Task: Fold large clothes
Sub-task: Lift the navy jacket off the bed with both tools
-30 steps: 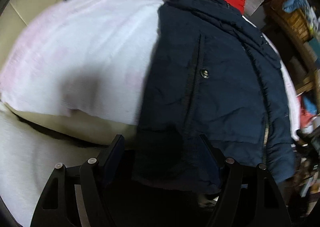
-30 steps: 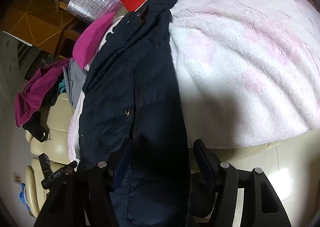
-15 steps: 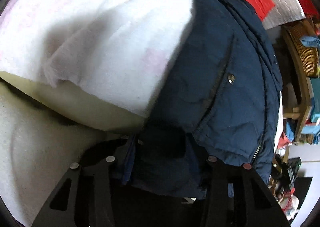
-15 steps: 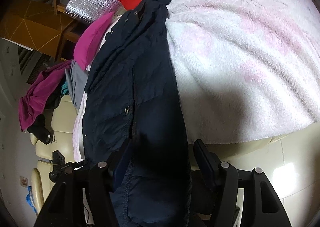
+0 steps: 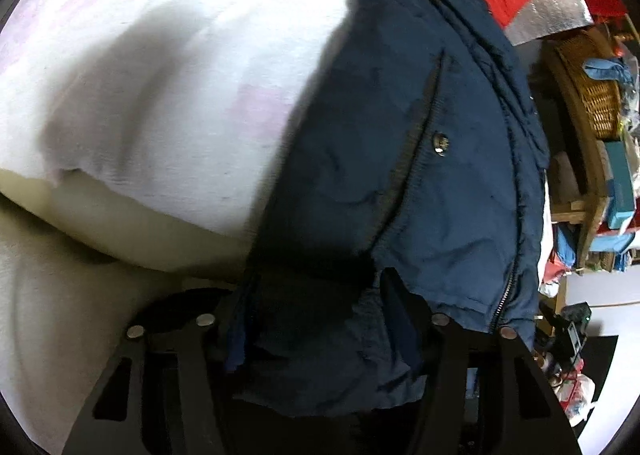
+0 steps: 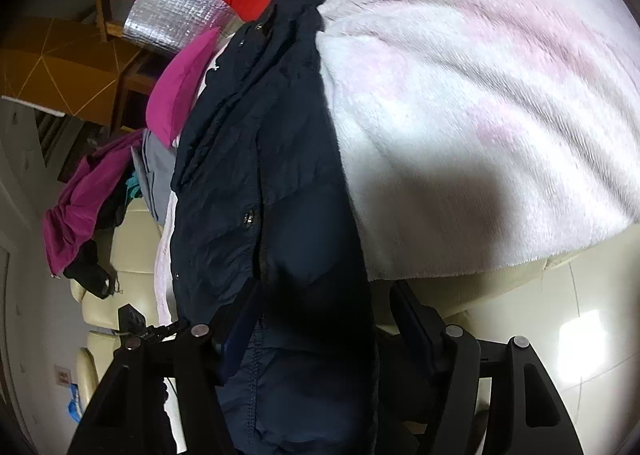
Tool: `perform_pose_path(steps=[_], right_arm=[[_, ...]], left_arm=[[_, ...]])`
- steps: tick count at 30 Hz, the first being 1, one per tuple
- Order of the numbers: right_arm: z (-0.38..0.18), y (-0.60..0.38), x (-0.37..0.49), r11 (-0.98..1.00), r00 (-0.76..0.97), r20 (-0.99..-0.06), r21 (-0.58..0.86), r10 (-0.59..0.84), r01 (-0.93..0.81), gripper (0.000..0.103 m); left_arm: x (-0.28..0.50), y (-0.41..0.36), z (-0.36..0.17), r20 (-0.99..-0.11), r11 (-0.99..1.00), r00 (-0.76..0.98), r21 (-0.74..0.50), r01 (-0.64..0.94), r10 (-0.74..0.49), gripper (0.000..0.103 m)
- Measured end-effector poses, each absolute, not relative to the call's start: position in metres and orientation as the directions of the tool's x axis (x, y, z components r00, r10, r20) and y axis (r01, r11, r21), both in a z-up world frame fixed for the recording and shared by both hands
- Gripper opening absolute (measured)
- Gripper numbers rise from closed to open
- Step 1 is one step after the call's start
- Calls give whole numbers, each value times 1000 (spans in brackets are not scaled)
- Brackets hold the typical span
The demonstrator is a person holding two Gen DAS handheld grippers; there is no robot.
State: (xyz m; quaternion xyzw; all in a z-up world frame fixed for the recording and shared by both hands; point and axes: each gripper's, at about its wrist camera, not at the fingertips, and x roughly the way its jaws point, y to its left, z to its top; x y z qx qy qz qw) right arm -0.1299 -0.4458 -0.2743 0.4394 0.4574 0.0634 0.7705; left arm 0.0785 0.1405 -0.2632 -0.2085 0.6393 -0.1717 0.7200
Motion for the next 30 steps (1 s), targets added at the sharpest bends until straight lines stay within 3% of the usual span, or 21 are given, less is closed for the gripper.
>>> perform_pose_path(steps=[2,13,14,20,21,24,28,29,30], right_arm=[[-280,-446,-132,571,571,-632,758,523,315,70],[-296,-429,-128,514,518,-594,801,616,308,70],[-298,-426,-127,512,511,-593,802,622,307,69],[-276,-418,-127,519,545,-551,823,632,230,30],[-268,-419,-128,510,564,-527,835,635,206,30],[-248,-423,-131,453,616,-423,884,665,117,29],[-255,-418,-127,496,572,-482,856,664,146,33],[-262,-416,-126,493,550,-496,854,672,168,41],[-270,-414,-125,478,531,-499,858,684,190,57]], left_arm=[[78,136,-262,-846,852,125,-524,-11,-518,40],[69,123,-255,-799,809,133,-586,46,-587,35],[68,121,-253,-793,804,137,-593,55,-594,29],[71,119,-236,-788,809,184,-576,116,-587,18],[67,125,-231,-784,807,192,-577,125,-590,18],[65,126,-210,-757,792,234,-589,162,-611,17],[64,122,-201,-745,785,247,-589,194,-620,18],[65,119,-207,-758,791,228,-580,196,-612,21],[67,117,-216,-771,796,200,-578,179,-605,22]])
